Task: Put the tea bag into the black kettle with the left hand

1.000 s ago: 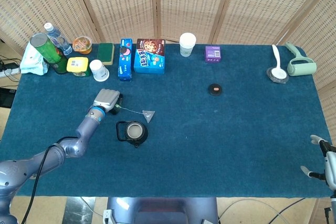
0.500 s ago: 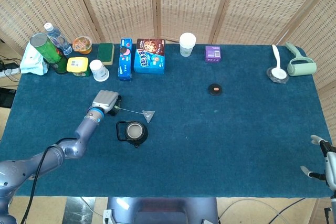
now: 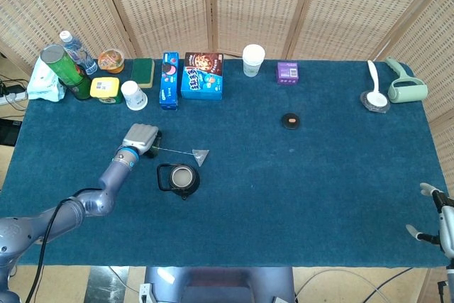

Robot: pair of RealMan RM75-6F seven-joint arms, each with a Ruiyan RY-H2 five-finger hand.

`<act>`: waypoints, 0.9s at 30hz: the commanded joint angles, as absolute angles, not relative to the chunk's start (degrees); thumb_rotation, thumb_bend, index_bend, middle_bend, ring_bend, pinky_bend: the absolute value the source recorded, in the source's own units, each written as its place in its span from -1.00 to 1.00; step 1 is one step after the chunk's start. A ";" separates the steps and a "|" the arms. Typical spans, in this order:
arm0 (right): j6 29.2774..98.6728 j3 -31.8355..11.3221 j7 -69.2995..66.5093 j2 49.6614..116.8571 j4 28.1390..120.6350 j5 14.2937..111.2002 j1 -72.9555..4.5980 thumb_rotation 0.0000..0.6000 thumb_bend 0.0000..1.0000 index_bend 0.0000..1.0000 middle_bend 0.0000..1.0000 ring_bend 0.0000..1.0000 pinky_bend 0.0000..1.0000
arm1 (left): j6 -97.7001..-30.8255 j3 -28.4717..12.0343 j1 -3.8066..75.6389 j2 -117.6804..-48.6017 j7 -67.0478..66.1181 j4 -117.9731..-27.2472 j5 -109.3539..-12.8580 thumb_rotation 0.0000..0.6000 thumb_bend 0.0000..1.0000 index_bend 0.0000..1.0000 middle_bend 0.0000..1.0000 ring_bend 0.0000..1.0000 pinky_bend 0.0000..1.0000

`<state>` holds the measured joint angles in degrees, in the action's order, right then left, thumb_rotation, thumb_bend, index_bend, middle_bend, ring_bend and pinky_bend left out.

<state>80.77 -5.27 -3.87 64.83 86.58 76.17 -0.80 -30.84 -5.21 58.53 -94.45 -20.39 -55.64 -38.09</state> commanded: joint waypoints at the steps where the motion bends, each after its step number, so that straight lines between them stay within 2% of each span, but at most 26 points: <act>1: 80.70 -5.31 -3.88 64.79 86.65 76.25 -0.88 1.00 -0.69 -0.60 -0.42 -0.26 -0.29 | -31.30 -5.21 58.34 -93.89 -20.36 -56.32 -38.29 1.00 -0.01 0.22 1.00 1.00 1.00; 10: 80.95 -5.15 -3.69 65.24 86.35 76.69 -0.78 1.00 -0.69 -0.59 -0.42 -0.26 -0.30 | -34.56 -6.18 57.10 -92.16 -19.04 -58.92 -40.13 1.00 0.02 0.26 1.00 1.00 1.00; 18: 81.41 -5.15 -4.28 65.35 86.22 77.25 -0.61 1.00 -0.69 -0.54 -0.42 -0.29 -0.30 | -41.18 -10.96 54.08 -86.72 -11.42 -67.88 -47.29 1.00 0.06 0.33 1.00 1.00 1.00; 27: 81.95 -5.14 -5.80 65.65 85.66 77.67 -0.26 1.00 -0.69 -0.51 -0.42 -0.32 -0.30 | -42.74 -15.39 51.67 -80.14 -3.79 -77.77 -50.23 1.00 0.07 0.37 1.00 1.00 1.00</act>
